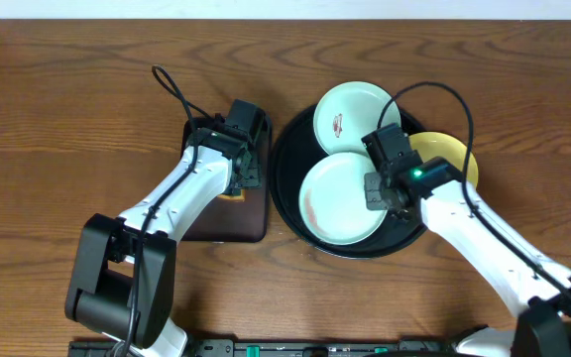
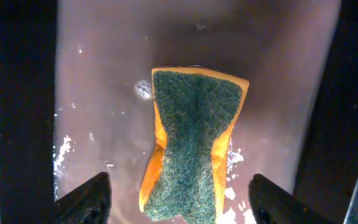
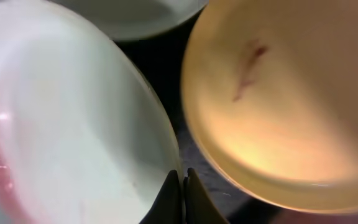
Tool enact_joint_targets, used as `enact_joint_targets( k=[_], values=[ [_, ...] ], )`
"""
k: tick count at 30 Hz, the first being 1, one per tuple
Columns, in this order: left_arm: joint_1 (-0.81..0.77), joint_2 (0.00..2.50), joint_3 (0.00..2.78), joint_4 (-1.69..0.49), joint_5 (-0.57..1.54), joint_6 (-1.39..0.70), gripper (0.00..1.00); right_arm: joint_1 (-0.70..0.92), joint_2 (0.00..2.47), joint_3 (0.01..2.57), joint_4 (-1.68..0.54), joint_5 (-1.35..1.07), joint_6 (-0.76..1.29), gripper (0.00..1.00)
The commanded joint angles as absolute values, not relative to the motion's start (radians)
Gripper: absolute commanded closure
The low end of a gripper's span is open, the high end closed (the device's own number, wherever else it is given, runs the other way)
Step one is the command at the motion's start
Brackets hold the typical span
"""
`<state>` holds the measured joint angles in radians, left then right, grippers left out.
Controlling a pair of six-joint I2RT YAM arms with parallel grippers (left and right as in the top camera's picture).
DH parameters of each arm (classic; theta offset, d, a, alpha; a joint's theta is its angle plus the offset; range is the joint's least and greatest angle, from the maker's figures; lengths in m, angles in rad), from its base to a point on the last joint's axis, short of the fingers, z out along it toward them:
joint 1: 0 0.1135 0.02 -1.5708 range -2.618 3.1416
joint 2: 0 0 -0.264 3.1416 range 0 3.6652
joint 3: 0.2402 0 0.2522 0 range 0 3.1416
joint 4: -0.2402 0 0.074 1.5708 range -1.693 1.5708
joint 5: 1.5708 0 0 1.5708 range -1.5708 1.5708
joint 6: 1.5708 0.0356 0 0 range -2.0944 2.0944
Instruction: Clean dirty plates on tray and stack at the side
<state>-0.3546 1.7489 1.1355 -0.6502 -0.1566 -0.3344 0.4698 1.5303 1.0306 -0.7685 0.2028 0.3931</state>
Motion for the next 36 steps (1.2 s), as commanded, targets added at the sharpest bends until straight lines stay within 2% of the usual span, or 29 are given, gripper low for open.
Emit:
enact_joint_targets(
  k=[1, 10, 22, 27, 36],
  values=[
    [-0.354, 1.744, 1.133, -0.653, -0.169, -0.329, 0.21, 0.479, 1.481, 1.091, -0.813, 0.380, 0.334, 0.99],
    [-0.354, 1.744, 1.133, -0.653, -0.169, -0.330, 0.18, 0.553, 1.388, 1.162, -0.857, 0.688, 0.298, 0.99],
    [-0.354, 1.744, 1.133, -0.653, -0.169, -0.329, 0.18, 0.910, 1.360, 1.171, -0.824, 1.443, 0.279, 0.99],
    [-0.354, 1.744, 1.133, -0.653, -0.169, -0.330, 0.17, 0.991, 1.360, 1.171, -0.799, 1.524, 0.280, 0.99],
    [-0.354, 1.744, 1.133, -0.653, -0.169, -0.330, 0.17, 0.997, 1.361, 1.171, -0.774, 1.522, 0.283, 0.99]
  ],
)
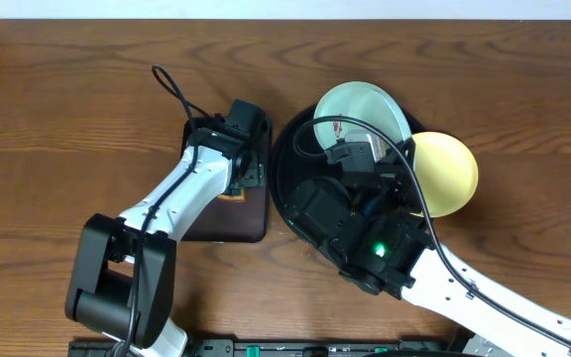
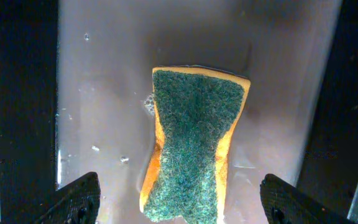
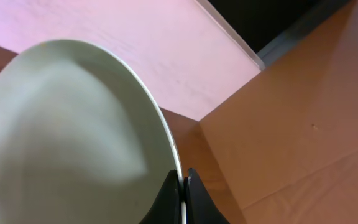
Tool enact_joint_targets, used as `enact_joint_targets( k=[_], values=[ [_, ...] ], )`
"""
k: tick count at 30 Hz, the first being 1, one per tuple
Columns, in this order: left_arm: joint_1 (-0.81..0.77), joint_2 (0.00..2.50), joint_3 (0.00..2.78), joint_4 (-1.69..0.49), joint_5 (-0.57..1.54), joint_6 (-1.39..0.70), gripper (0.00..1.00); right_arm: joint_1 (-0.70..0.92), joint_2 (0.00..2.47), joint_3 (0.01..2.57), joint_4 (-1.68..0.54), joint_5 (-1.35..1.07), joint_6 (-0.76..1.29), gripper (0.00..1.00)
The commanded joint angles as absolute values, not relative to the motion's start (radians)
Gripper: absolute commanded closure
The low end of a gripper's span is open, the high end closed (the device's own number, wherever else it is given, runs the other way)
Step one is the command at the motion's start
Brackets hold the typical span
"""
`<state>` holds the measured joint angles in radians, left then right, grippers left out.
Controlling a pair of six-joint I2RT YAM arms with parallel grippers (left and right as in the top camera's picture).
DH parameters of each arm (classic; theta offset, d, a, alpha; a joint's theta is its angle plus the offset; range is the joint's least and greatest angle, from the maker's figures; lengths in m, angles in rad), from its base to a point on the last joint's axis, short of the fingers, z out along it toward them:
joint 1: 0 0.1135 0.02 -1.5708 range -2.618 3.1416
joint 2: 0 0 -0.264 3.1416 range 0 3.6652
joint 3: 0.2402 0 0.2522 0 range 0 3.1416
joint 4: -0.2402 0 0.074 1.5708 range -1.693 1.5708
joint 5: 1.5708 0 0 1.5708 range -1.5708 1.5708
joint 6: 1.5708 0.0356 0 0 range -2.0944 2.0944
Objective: Clean dirty plates on tray and stack at the side
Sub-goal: 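Carry the pale green plate right and set it on the table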
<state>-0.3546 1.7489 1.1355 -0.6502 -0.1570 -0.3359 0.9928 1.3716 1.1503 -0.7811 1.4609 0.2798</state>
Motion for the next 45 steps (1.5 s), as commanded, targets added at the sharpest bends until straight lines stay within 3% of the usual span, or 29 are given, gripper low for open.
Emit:
enact_joint_targets(
  k=[1, 8, 16, 22, 29, 37, 45],
  values=[
    [-0.354, 1.744, 1.133, -0.653, -0.169, -0.330, 0.17, 0.997, 1.361, 1.171, -0.774, 1.522, 0.283, 0.99],
    [-0.354, 1.744, 1.133, -0.653, -0.169, -0.330, 0.17, 0.990, 1.361, 1.171, -0.773, 1.421, 0.292, 0.99],
    [-0.354, 1.744, 1.133, -0.653, -0.169, -0.329, 0.17, 0.783, 1.362, 1.169, -0.772, 0.763, 0.398, 0.99],
    [-0.354, 1.744, 1.133, -0.653, -0.169, -0.329, 0.17, 0.451, 1.361, 1.170, -0.727, 0.227, 0.373, 0.99],
    [-0.354, 1.744, 1.133, -0.653, -0.169, -0.330, 0.17, -0.100, 1.361, 1.170, -0.615, -0.324, 0.348, 0.99],
    [-0.354, 1.744, 1.133, -0.653, -0.169, -0.330, 0.17, -0.638, 1.382, 1.170, -0.529, -0.283, 0.382, 0.99],
    [-0.354, 1.744, 1.133, -0.653, -0.169, -0.330, 0.17, -0.719, 1.553, 1.169, -0.526, -0.139, 0.357, 0.99]
  ],
)
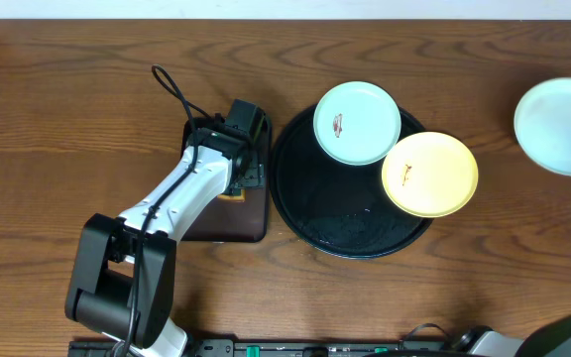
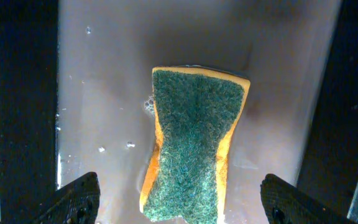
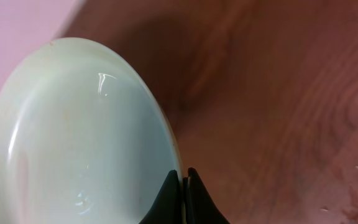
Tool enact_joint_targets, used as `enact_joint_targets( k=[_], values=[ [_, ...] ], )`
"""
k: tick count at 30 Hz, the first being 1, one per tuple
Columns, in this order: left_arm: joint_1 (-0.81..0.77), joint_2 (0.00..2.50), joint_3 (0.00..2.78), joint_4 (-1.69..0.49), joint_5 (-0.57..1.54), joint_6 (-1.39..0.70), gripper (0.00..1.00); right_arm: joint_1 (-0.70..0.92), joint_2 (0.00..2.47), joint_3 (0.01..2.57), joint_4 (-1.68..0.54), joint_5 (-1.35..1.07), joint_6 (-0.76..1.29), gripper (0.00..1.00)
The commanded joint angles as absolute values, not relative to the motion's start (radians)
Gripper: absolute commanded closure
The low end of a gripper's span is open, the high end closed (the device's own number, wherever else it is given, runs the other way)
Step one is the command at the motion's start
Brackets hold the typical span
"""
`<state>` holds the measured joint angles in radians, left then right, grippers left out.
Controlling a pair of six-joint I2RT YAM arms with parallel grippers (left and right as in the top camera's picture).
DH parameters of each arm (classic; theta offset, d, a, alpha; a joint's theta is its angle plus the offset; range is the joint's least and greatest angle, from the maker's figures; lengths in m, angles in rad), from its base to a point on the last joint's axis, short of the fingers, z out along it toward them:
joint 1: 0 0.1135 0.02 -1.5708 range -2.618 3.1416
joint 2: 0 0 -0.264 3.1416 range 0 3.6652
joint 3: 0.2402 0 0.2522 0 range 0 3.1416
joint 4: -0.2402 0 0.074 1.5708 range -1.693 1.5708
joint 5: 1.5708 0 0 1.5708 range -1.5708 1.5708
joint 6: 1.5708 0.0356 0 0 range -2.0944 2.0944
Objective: Clean dirty plates on tray and stack at the side
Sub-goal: 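Carry the pale green plate right and set it on the table, then move right gripper back to the upper pale green plate rim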
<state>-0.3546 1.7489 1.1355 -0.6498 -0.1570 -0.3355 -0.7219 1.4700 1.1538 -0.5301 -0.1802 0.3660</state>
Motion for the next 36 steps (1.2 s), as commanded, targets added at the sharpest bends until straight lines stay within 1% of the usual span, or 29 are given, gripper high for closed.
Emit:
enact_joint_targets(
  k=[1, 10, 13, 15, 20, 21, 24, 28, 29, 30, 33, 34, 35, 36],
  values=[
    [-0.354, 1.744, 1.133, -0.653, -0.169, -0.329, 0.17, -0.713, 1.584, 1.169, -0.518, -0.144, 0.342, 0.99],
    [-0.354, 1.744, 1.133, -0.653, -0.169, -0.330, 0.17, -0.646, 1.801, 1.170, -0.505, -0.145, 0.265, 0.98],
    [-0.354, 1.744, 1.133, -0.653, -0.169, -0.329, 0.17, -0.640, 1.806, 1.175, -0.514, -0.152, 0.249, 0.82],
    [-0.354, 1.744, 1.133, -0.653, -0.169, -0.330, 0.17, -0.636, 1.793, 1.211, -0.555, -0.196, 0.213, 0.74],
    [-0.354, 1.744, 1.133, -0.653, -0.169, -0.330, 0.17, -0.569, 1.773, 1.399, -0.777, -0.273, 0.121, 0.70],
    [-0.354, 1.744, 1.133, -0.653, -0.169, -0.330, 0.17, -0.522, 1.773, 1.470, -0.863, -0.303, 0.076, 0.69],
    [-0.354, 1.744, 1.133, -0.653, -0.169, -0.330, 0.17, -0.412, 1.773, 1.548, -0.955, -0.305, -0.011, 0.67],
    [-0.354, 1.744, 1.133, -0.619, -0.169, -0.329, 0.17, -0.253, 1.780, 1.554, -0.951, -0.290, -0.069, 0.59],
    [-0.354, 1.744, 1.133, -0.627, -0.169, -0.330, 0.13, -0.219, 1.787, 1.554, -0.949, -0.273, -0.069, 0.58],
    [-0.354, 1.745, 1.132, -0.626, -0.169, -0.330, 0.13, -0.180, 1.796, 1.554, -0.945, -0.245, -0.068, 0.56],
    [-0.354, 1.745, 1.110, -0.599, -0.169, -0.330, 0.15, -0.090, 1.827, 1.554, -0.923, -0.165, -0.068, 0.55],
    [-0.354, 1.745, 1.100, -0.584, -0.169, -0.329, 0.18, -0.060, 1.839, 1.554, -0.912, -0.142, -0.067, 0.55],
    [-0.354, 1.745, 1.087, -0.565, -0.170, -0.329, 0.19, -0.032, 1.851, 1.554, -0.901, -0.128, -0.064, 0.55],
    [-0.354, 1.745, 1.076, -0.550, -0.170, -0.329, 0.19, -0.011, 1.858, 1.554, -0.892, -0.123, -0.062, 0.52]
  ],
)
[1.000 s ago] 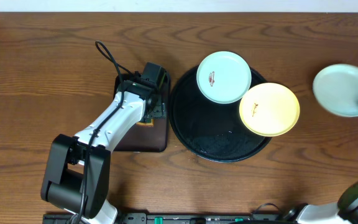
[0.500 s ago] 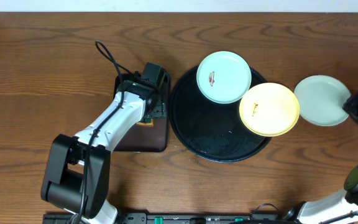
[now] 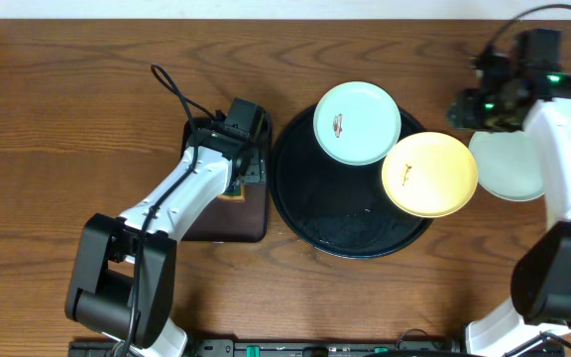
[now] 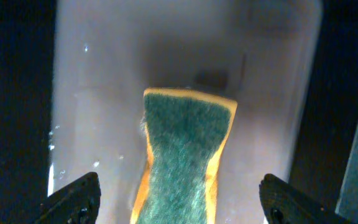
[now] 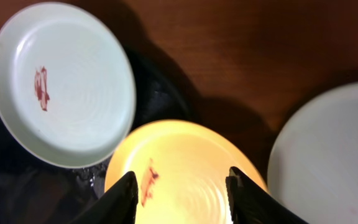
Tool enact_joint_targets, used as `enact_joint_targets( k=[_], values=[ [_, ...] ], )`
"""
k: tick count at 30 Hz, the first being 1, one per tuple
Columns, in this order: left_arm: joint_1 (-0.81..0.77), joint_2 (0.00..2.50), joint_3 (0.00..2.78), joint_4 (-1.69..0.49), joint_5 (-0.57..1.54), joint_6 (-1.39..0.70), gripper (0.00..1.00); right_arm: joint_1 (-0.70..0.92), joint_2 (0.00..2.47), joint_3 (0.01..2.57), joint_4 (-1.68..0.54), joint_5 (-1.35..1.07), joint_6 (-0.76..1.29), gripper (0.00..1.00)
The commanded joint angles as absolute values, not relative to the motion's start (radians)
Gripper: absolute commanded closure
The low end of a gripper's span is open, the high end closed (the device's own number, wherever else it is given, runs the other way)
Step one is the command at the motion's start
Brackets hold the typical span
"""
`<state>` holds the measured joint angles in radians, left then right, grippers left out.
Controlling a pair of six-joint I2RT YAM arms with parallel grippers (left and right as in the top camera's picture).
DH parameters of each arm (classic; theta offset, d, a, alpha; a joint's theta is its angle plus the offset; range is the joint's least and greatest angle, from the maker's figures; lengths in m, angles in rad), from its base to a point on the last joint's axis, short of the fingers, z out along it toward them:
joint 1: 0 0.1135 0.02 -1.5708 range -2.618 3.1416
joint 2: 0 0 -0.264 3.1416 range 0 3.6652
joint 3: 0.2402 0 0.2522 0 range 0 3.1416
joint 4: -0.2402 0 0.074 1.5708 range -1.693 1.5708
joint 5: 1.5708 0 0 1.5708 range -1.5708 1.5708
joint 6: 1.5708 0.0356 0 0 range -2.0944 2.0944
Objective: Clean dirty plates on tray and stack at the side
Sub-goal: 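Move right gripper back to the upper pale green plate rim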
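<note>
A pale green plate (image 3: 357, 122) with a red smear lies at the back of the round black tray (image 3: 315, 213). A yellow plate (image 3: 429, 174), also smeared red, rests on the tray's right side. A clean pale plate (image 3: 512, 167) lies on the table just right of the tray. My right gripper (image 5: 182, 199) is open above the yellow plate (image 5: 185, 180), nothing between its fingers. My left gripper (image 4: 179, 202) hangs open over a green-and-orange sponge (image 4: 185, 155) in a brown tub of water (image 3: 228, 220).
The left arm (image 3: 181, 193) stretches from the front left to the tub. The right arm (image 3: 563, 149) runs along the table's right edge. Bare wooden table (image 3: 67, 99) surrounds the tub and tray.
My right gripper held the pale plate at the far right; now that plate lies on the table beside the tray and the gripper is open over the yellow plate. The left wrist view shifted slightly.
My right gripper was shut on the rim of a large pale plate lying in the tray. Then it held the plate tilted above the tray, then out at the far right. Now the plate lies on the table, released. My left gripper stayed open over the sponge.
</note>
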<state>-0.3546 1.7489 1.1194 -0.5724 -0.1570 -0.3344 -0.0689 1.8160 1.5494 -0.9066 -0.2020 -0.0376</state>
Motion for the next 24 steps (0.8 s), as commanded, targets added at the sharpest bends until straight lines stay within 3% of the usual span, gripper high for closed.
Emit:
enact_joint_targets(
  k=[1, 13, 17, 20, 23, 24],
  values=[
    [-0.354, 1.745, 1.065, -0.536, -0.170, -0.329, 0.20, 0.010, 1.865, 1.554, -0.881, -0.123, -0.052, 0.49],
    [-0.354, 1.745, 0.965, -0.404, -0.170, -0.326, 0.24, 0.178, 2.033, 1.553, -0.696, 0.038, -0.020, 0.49],
    [-0.354, 1.745, 0.965, -0.405, -0.170, -0.326, 0.24, 0.176, 2.115, 1.553, -0.654, 0.038, -0.019, 0.53],
    [-0.354, 1.745, 0.965, -0.405, -0.170, -0.326, 0.24, 0.177, 2.149, 1.553, -0.639, 0.038, -0.019, 0.64],
    [-0.354, 1.745, 0.965, -0.405, -0.169, -0.326, 0.24, 0.176, 2.148, 1.555, -0.628, 0.037, -0.001, 0.90],
    [-0.354, 1.745, 0.965, -0.405, -0.170, -0.326, 0.24, 0.176, 2.143, 1.557, -0.627, 0.037, 0.007, 0.94]
  ],
)
